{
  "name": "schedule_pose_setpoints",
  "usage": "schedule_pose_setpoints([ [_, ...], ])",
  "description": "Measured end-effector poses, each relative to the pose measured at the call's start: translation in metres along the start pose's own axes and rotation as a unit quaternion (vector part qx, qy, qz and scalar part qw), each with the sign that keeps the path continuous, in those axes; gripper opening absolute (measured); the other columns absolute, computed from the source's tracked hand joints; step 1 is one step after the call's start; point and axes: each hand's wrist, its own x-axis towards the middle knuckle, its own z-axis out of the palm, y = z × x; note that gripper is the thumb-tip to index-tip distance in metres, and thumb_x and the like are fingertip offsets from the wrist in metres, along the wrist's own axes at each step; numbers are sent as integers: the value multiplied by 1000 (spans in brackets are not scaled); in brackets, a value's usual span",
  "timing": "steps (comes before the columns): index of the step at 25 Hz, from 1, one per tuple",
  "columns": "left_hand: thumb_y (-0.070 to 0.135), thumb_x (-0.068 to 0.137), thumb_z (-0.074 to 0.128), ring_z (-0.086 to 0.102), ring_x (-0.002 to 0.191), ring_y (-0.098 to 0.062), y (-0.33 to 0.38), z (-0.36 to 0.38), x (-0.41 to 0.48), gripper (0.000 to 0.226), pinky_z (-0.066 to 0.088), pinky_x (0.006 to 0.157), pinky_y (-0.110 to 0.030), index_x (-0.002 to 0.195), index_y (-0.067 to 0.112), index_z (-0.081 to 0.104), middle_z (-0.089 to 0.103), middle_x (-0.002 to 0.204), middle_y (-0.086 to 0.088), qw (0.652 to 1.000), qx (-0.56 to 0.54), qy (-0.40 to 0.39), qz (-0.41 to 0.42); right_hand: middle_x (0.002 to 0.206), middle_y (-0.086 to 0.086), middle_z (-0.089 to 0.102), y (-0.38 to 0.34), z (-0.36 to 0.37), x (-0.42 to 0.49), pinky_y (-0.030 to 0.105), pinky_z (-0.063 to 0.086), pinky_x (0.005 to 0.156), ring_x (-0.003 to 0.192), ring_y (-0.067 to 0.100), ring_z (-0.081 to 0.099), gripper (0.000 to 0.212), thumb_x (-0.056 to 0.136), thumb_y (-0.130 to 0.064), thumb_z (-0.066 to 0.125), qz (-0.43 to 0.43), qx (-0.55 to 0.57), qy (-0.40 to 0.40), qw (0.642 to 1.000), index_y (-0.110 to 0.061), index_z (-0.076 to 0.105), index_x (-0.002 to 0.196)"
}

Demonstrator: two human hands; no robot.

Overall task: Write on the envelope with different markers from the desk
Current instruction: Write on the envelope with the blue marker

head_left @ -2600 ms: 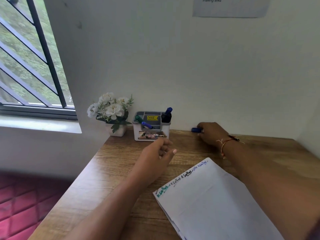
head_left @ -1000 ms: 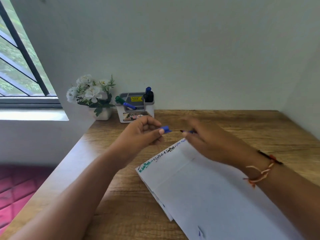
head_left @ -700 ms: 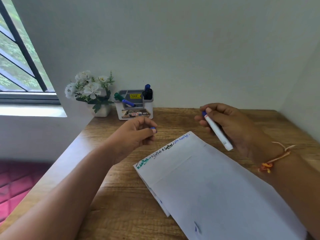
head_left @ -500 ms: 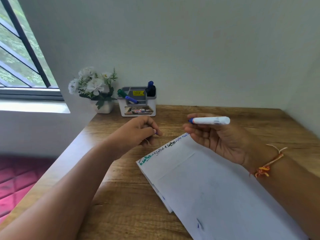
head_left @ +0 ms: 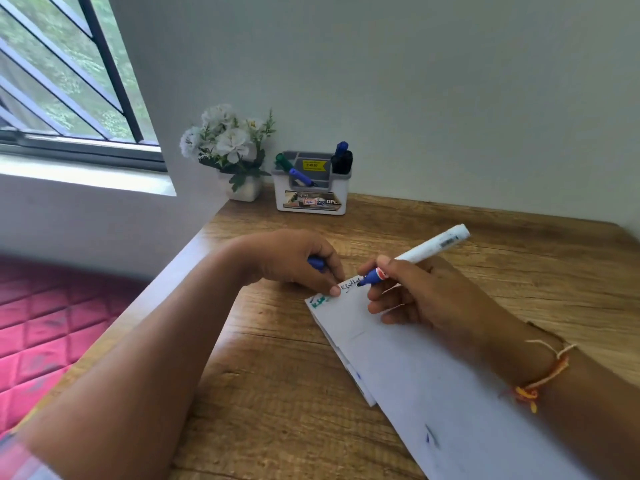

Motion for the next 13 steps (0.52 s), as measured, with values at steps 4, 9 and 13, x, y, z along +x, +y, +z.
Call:
schedule_pose_setpoints([
  [4,33,74,87,64,96,-14,-3,-1,-1,34,53,89,-35,105,34,74,70,102,7,999,25,-20,15,84,4,81,-2,8,0,24,64,65,79,9,79,10,96,-16,67,-43,-104,4,994,-19,75,100],
  [9,30,73,88,63,94,-14,-3,2,3,37,53,90,-38,105,33,71,69,101,7,999,46,-17,18,84,1,80,4,22,-5,16,60,75,83,5,75,9,87,-21,77,-72,-206,-11,976,-27,76,93],
  [13,29,73,87,63,89,-10,-5,2,2,35,53,89,-37,105,32,72,68,95,12,998,46,-12,29,89,-10,73,15,34,-4,10,48,69,87,3,65,11,85,-25,77,-92,-288,33,953,-32,76,94],
])
